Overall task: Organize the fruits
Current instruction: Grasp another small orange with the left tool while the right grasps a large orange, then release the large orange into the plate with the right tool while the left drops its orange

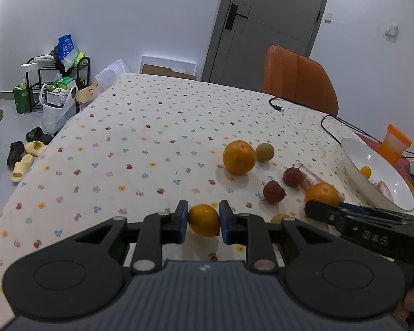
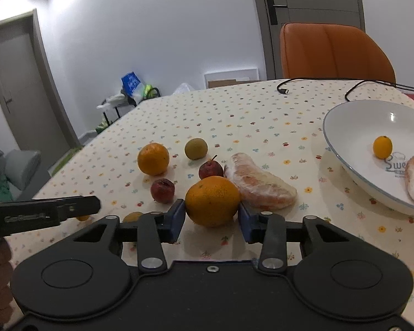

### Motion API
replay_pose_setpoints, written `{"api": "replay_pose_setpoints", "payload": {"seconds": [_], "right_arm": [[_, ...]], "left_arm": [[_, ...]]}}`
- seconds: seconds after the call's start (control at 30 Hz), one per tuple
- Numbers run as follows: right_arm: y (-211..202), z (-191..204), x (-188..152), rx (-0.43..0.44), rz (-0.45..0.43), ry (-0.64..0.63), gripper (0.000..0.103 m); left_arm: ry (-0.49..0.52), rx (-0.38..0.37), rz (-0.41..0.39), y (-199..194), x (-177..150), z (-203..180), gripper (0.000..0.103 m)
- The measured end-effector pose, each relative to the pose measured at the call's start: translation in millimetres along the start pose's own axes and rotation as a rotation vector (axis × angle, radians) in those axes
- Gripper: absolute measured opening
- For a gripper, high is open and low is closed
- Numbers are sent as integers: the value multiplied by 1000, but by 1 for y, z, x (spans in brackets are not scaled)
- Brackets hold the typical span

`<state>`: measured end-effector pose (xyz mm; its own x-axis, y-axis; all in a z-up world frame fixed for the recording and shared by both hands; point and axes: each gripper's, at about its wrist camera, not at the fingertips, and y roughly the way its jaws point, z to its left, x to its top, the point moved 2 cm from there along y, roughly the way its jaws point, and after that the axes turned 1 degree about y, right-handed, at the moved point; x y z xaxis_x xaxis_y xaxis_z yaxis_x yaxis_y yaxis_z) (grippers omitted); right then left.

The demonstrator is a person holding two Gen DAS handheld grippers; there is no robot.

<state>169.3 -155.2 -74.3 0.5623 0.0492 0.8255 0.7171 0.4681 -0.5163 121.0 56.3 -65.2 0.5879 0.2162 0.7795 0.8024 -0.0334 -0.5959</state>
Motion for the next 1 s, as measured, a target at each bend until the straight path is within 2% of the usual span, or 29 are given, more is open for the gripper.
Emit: {"api": "replay_pose_setpoints", "payload": {"seconds": [0.43, 1.0], "right_arm": [[-43, -21, 5, 15, -107, 31, 39], [-70, -61, 5, -14, -163, 99, 39]], "left_arm": [[83, -47, -23, -5, 7, -51, 23], [162, -87, -42, -5, 15, -102, 23]]}}
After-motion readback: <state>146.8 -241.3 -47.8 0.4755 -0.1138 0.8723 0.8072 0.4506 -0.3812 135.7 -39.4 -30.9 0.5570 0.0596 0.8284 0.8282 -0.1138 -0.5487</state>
